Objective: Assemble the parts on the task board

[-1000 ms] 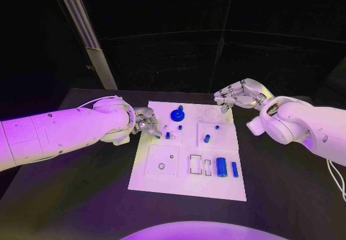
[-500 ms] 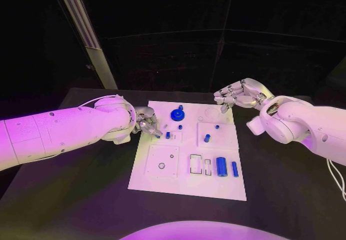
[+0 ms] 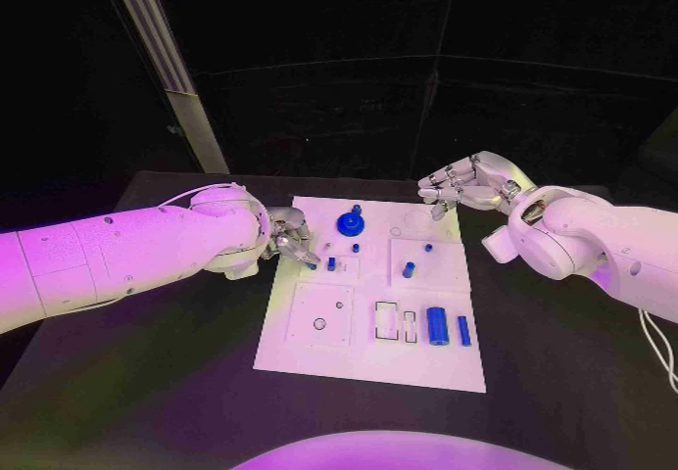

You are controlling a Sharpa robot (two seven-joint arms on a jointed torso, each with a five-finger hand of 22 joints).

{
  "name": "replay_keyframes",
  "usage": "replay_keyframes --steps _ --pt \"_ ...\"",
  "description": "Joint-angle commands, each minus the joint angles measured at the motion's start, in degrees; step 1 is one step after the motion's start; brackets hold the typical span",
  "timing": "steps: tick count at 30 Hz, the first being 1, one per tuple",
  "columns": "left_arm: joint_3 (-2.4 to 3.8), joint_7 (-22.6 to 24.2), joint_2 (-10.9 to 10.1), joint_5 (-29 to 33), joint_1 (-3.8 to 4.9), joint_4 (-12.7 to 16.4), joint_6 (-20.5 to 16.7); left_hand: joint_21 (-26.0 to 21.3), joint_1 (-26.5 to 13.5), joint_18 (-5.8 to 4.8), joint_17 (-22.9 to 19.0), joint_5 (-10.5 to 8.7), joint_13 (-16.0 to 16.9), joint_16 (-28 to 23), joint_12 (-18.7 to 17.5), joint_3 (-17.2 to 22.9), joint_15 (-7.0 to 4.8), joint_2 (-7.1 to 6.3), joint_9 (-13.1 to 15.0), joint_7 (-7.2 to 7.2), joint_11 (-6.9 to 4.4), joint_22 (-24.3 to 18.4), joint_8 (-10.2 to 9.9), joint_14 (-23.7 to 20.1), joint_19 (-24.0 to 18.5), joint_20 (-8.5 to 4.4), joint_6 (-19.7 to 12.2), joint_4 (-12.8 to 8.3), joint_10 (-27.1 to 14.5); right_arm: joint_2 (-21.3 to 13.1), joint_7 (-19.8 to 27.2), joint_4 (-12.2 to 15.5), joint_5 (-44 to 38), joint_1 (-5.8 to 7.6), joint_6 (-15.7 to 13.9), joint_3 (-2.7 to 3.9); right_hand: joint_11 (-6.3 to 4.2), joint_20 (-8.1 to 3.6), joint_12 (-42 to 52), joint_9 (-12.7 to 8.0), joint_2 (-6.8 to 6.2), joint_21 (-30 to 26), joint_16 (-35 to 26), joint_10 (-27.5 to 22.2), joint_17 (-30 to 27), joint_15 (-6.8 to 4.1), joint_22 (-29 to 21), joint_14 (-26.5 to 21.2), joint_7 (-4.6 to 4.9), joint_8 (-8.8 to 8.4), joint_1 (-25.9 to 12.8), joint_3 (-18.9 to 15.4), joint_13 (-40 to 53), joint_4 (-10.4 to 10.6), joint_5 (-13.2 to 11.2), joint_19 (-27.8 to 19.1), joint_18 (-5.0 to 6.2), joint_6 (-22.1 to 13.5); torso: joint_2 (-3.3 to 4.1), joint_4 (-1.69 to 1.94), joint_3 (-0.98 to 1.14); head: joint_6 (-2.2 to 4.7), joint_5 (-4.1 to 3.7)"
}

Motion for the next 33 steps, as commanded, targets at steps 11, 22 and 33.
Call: replay_keyframes --steps 11,22,33 --pt "-0.23 -0.92 0.45 0.69 -0.35 -0.38 2.03 0.15 -2.54 -0.23 15.1 6.03 0.08 0.18 -0.38 8.42 -0.48 -2.1 0.39 -0.72 -0.5 0.53 0.53 5.95 0.8 -0.59 0.83 -6.84 0.83 0.12 0.59 0.03 0.19 0.1 0.54 0.03 -0.07 0.33 -0.38 -0.04 0.55 -0.45 -0.37 -0.44 -0.07 0.16 -0.09 -0.49 -0.09 -0.34 -0.03 -0.16 -0.08 -0.09 0.18 -0.31 0.62 -0.4 -0.06 0.09 0.01 -0.09 -0.15" --pt "-0.23 -1.03 0.54 1.02 -0.36 -0.49 0.71 0.64 -7.38 -0.37 15.1 6.12 0.96 0.18 0.29 3.81 -1.03 -4.3 0.41 -1.64 -1.18 1.35 0.84 5.95 1.06 -1.07 2.42 -3.99 1.46 0.25 0.53 -0.08 0.19 0.1 0.7 0.02 -0.07 0.33 -0.38 -0.04 0.55 -0.45 -0.37 -0.44 -0.07 0.16 -0.09 -0.49 -0.09 -0.34 -0.03 -0.16 -0.08 -0.09 0.18 -0.31 0.62 -0.4 0.0 0.04 0.0 -0.08 -0.13" --pt "-0.23 -1.39 0.93 1.38 -0.35 -1.03 0.71 0.75 -8.56 -0.41 15.1 6.15 1.28 0.18 0.51 2.3 -1.15 -4.13 0.31 -1.73 -1.27 1.58 0.71 5.95 1.13 -1.23 2.81 -2.77 1.55 0.29 0.52 -0.04 0.19 0.1 0.7 0.02 -0.07 0.33 -0.38 -0.04 0.55 -0.45 -0.37 -0.44 -0.07 0.16 -0.09 -0.49 -0.09 -0.34 -0.03 -0.16 -0.08 -0.09 0.18 -0.31 0.62 -0.4 -0.02 0.02 0.03 -0.15 -0.17"
